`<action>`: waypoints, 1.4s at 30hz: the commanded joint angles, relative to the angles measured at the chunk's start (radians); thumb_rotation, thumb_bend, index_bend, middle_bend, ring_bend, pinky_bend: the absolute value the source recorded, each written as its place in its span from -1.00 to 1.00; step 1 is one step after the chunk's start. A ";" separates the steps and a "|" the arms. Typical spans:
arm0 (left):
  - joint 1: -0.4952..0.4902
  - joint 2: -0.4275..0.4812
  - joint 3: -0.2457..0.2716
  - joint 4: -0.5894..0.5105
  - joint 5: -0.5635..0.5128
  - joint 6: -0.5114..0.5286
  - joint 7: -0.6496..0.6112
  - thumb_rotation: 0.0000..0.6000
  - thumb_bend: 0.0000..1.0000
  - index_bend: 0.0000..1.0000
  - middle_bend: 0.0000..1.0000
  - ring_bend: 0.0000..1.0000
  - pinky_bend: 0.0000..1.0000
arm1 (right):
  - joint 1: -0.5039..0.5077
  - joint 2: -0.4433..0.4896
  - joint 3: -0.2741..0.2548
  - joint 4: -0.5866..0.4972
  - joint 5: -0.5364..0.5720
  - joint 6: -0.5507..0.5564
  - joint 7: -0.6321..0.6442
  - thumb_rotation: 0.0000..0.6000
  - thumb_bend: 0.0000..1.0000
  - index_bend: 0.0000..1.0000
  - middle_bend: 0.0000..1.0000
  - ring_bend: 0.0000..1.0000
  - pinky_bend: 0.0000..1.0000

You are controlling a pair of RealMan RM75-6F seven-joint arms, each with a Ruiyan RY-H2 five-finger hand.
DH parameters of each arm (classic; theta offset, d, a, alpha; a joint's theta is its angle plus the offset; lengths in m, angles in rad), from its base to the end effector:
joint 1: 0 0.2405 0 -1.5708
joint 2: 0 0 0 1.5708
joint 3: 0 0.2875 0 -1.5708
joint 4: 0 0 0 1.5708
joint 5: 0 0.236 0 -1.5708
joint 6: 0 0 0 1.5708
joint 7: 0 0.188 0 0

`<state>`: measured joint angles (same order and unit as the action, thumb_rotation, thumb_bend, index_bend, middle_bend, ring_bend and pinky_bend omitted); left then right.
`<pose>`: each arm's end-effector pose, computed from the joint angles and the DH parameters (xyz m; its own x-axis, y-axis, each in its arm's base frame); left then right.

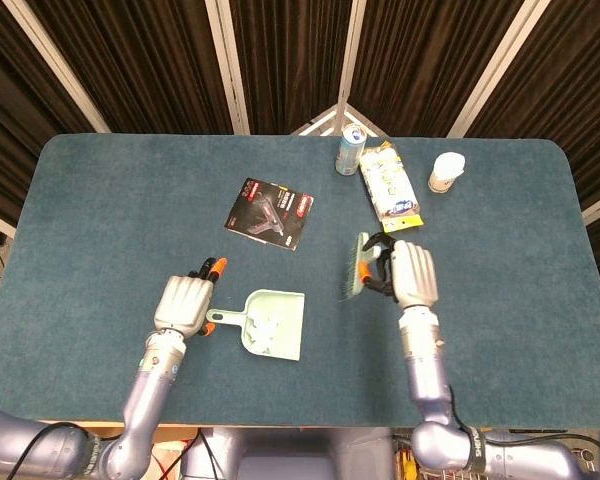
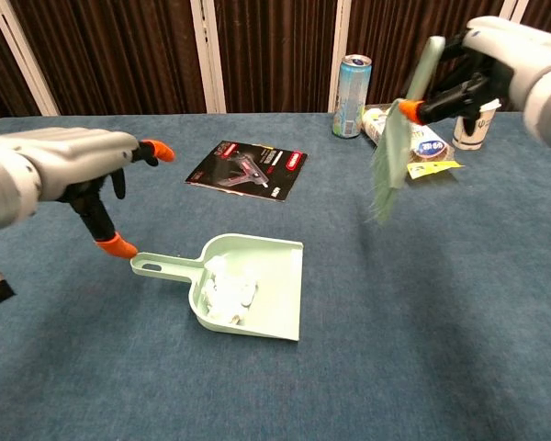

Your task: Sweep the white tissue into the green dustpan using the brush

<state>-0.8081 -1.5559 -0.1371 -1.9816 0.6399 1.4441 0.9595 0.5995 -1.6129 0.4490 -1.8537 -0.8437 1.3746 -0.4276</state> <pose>-0.1154 0.3393 -0.0346 0.5567 0.2841 0.7806 0.8307 -0.1840 -0.5255 -0.1217 -0.3892 0.0199 -0.1037 -0.0375 0.9939 -0.9946 0.0121 -0.1033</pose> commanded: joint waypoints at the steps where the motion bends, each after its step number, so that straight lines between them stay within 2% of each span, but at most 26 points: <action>1: 0.045 0.069 0.036 -0.050 0.061 -0.011 -0.068 1.00 -1.00 -1.00 -0.84 -0.37 0.00 | -0.028 0.051 -0.004 0.041 -0.020 -0.015 0.037 1.00 0.27 0.73 0.72 0.75 0.41; 10: 0.152 0.222 0.118 -0.132 0.253 -0.028 -0.254 1.00 -1.00 -1.00 -0.83 -0.38 -0.02 | -0.098 0.157 -0.089 0.156 -0.175 -0.012 0.119 1.00 0.27 0.73 0.72 0.75 0.41; 12: 0.175 0.246 0.140 -0.136 0.296 -0.032 -0.290 1.00 -1.00 -1.00 -0.83 -0.38 -0.02 | -0.114 0.173 -0.106 0.169 -0.198 -0.008 0.133 1.00 0.27 0.67 0.71 0.72 0.40; 14: 0.194 0.263 0.157 -0.132 0.336 -0.037 -0.320 1.00 -1.00 -1.00 -0.83 -0.39 -0.03 | -0.126 0.188 -0.120 0.171 -0.209 -0.009 0.141 1.00 0.27 0.43 0.56 0.52 0.31; 16: 0.211 0.275 0.172 -0.123 0.373 -0.037 -0.342 1.00 -1.00 -1.00 -0.84 -0.42 -0.06 | -0.137 0.206 -0.144 0.169 -0.224 -0.016 0.133 1.00 0.27 -0.12 0.05 -0.05 -0.06; 19: 0.233 0.286 0.187 -0.114 0.418 -0.038 -0.369 1.00 -1.00 -1.00 -0.92 -0.59 -0.21 | -0.143 0.239 -0.183 0.154 -0.239 -0.046 0.101 1.00 0.25 -0.84 -0.60 -0.74 -0.57; 21: 0.251 0.294 0.195 -0.111 0.452 -0.034 -0.389 1.00 -1.00 -1.00 -0.98 -0.75 -0.34 | -0.148 0.262 -0.200 0.126 -0.243 -0.056 0.078 1.00 0.16 -0.98 -0.81 -0.92 -0.76; 25: 0.310 0.338 0.245 -0.102 0.564 -0.010 -0.452 1.00 -1.00 -1.00 -1.00 -0.97 -0.54 | -0.177 0.320 -0.228 0.041 -0.253 -0.049 0.062 1.00 0.04 -1.00 -0.95 -1.00 -0.91; 29: 0.358 0.375 0.285 -0.084 0.648 0.007 -0.515 1.00 -1.00 -1.00 -1.00 -1.00 -0.67 | -0.221 0.366 -0.272 -0.007 -0.290 -0.040 0.101 1.00 0.03 -1.00 -0.99 -1.00 -0.97; 31: 0.390 0.397 0.315 -0.068 0.695 0.020 -0.553 1.00 -1.00 -1.00 -1.00 -1.00 -0.76 | -0.255 0.393 -0.315 -0.022 -0.335 -0.031 0.134 1.00 0.03 -1.00 -1.00 -1.00 -0.99; 34: 0.450 0.427 0.369 -0.021 0.778 0.048 -0.627 1.00 -1.00 -1.00 -1.00 -1.00 -0.88 | -0.322 0.439 -0.408 -0.031 -0.438 -0.009 0.193 1.00 0.01 -1.00 -1.00 -1.00 -1.00; 38: 0.531 0.452 0.434 0.076 0.891 0.098 -0.723 1.00 -1.00 -1.00 -1.00 -1.00 -0.93 | -0.424 0.477 -0.544 0.004 -0.609 0.058 0.274 1.00 -0.01 -1.00 -1.00 -1.00 -1.00; 40: 0.563 0.458 0.455 0.121 0.933 0.120 -0.752 1.00 -1.00 -1.00 -1.00 -1.00 -0.94 | -0.464 0.484 -0.591 0.034 -0.668 0.089 0.296 1.00 -0.01 -1.00 -1.00 -1.00 -1.00; 42: 0.590 0.458 0.464 0.171 0.969 0.144 -0.772 1.00 -1.00 -1.00 -1.00 -1.00 -0.94 | -0.490 0.492 -0.615 0.065 -0.715 0.119 0.314 1.00 -0.02 -1.00 -1.00 -1.00 -1.00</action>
<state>-0.2597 -1.1096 0.2996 -1.8652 1.5669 1.5526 0.2245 0.1716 -1.1483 -0.1025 -1.8353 -1.4788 1.4376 -0.1634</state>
